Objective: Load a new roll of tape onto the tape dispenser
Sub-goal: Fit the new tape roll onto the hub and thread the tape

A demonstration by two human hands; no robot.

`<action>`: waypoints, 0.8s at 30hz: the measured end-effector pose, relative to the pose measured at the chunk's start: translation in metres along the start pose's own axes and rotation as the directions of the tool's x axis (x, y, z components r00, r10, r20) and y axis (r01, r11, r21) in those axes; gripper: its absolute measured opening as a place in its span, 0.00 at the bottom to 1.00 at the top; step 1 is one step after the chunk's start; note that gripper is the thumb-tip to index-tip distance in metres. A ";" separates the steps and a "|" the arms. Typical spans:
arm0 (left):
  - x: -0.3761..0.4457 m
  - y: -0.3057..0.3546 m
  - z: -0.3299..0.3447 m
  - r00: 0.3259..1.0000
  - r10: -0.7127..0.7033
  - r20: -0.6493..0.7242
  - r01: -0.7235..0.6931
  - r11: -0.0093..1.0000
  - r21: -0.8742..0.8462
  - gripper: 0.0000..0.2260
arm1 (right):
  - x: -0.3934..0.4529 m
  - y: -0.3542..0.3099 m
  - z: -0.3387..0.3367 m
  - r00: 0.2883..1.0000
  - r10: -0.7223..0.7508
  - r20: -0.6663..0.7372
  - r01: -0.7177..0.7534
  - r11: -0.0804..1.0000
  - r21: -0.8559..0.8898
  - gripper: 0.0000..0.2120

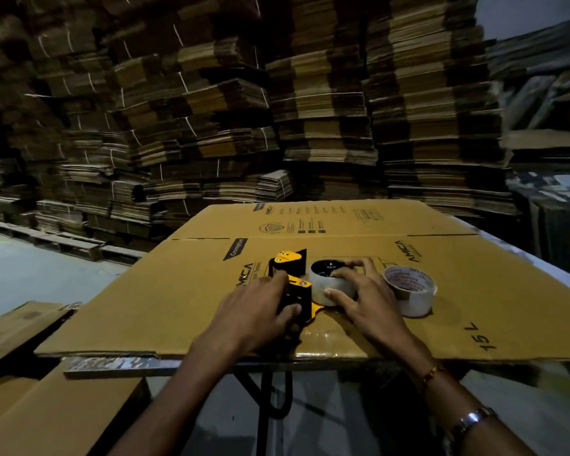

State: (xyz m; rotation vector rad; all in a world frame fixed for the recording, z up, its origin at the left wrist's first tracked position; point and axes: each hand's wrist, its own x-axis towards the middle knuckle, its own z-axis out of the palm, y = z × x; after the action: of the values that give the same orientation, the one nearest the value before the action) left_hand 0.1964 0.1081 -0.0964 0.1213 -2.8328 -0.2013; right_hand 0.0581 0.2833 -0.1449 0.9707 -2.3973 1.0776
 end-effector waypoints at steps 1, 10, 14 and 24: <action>-0.003 0.007 0.001 1.000 0.015 0.008 -0.015 0.999 -0.045 0.12 | 0.002 -0.001 -0.001 1.000 -0.002 0.013 0.002 1.000 -0.018 0.15; -0.019 0.050 0.028 0.995 0.092 -0.021 -0.094 0.932 -0.349 0.21 | 0.055 0.000 -0.026 0.916 0.041 0.398 0.037 0.982 -0.186 0.13; -0.021 0.046 0.028 0.991 0.105 -0.089 -0.129 0.928 -0.350 0.21 | 0.062 -0.006 -0.038 0.873 0.013 0.487 0.076 0.984 -0.163 0.12; 0.083 -0.036 0.011 0.989 -0.040 -0.142 -0.030 0.886 -0.463 0.15 | 0.024 -0.072 -0.039 0.945 -0.037 0.325 0.082 0.989 -0.127 0.08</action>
State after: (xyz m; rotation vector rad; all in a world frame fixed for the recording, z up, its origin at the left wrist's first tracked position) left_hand 0.1159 0.0653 -0.0883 0.0355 -2.5523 -0.8287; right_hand 0.0924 0.2678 -0.0682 1.2418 -2.6366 0.7656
